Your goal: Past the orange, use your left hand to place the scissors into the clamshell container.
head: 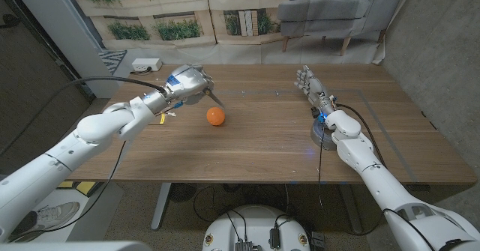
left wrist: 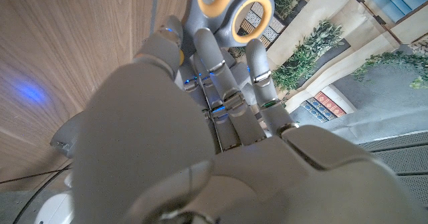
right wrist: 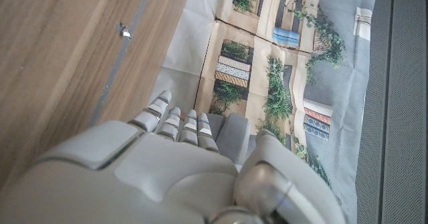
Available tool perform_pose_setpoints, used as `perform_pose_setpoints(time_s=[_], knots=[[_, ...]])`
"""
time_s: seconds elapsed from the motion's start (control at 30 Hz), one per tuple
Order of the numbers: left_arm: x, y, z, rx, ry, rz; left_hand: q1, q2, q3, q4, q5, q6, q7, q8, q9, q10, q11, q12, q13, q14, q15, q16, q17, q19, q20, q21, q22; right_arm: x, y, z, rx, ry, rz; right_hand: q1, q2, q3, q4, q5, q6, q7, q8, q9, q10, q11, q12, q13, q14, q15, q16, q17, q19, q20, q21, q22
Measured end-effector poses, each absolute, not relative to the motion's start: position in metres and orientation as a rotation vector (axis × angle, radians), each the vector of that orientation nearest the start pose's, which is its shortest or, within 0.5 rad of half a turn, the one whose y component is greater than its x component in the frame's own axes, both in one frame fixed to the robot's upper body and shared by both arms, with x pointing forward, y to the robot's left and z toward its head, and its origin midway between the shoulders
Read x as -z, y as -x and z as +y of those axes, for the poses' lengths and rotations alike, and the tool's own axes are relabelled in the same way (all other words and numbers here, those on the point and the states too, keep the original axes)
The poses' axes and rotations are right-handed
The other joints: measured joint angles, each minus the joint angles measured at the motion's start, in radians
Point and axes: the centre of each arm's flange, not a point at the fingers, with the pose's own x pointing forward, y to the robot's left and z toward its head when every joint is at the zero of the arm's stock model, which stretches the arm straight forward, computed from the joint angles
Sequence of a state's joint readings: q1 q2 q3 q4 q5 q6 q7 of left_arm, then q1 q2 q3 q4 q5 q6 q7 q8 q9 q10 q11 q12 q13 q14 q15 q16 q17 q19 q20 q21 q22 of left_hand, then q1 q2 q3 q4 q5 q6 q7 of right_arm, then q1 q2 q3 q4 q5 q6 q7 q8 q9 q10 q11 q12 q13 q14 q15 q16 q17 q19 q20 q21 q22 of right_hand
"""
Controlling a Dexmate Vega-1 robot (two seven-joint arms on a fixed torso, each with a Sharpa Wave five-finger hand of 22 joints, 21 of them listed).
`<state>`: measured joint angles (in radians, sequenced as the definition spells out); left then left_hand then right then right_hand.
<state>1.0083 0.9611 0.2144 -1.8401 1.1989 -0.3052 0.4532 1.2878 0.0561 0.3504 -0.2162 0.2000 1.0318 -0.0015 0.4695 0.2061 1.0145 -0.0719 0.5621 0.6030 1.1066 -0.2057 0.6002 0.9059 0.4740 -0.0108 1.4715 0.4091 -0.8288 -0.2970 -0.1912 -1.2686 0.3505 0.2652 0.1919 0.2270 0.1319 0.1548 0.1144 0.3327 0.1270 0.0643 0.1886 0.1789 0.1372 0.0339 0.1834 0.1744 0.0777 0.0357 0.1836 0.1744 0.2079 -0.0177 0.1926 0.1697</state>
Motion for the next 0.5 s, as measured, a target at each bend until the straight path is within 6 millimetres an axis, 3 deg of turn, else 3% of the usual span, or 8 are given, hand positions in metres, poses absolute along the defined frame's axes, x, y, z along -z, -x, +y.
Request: perform_pose_setpoints(time_s=[0.5], knots=[[-0.06,-0.509,0.288,-0.354,-1.984,-1.264,-0.001,-0.001,0.004,-0.004,-0.004,0.0,0.0,-0.004,0.001,0.011,0.0,-0.013,0.007,0.0,0.0,-0.005,0.012,0.0,0.0,0.008,-0.014,0.001,-0.657,-0.249,-0.281,0.073,-0.669,0.0,0.0,0.0,0.0,0.0,0.0,0.0,0.0,0.0,0.0,0.0,0.0,0.0,0.0,0.0,0.0,0.0,0.0,0.0,0.0,0.0]])
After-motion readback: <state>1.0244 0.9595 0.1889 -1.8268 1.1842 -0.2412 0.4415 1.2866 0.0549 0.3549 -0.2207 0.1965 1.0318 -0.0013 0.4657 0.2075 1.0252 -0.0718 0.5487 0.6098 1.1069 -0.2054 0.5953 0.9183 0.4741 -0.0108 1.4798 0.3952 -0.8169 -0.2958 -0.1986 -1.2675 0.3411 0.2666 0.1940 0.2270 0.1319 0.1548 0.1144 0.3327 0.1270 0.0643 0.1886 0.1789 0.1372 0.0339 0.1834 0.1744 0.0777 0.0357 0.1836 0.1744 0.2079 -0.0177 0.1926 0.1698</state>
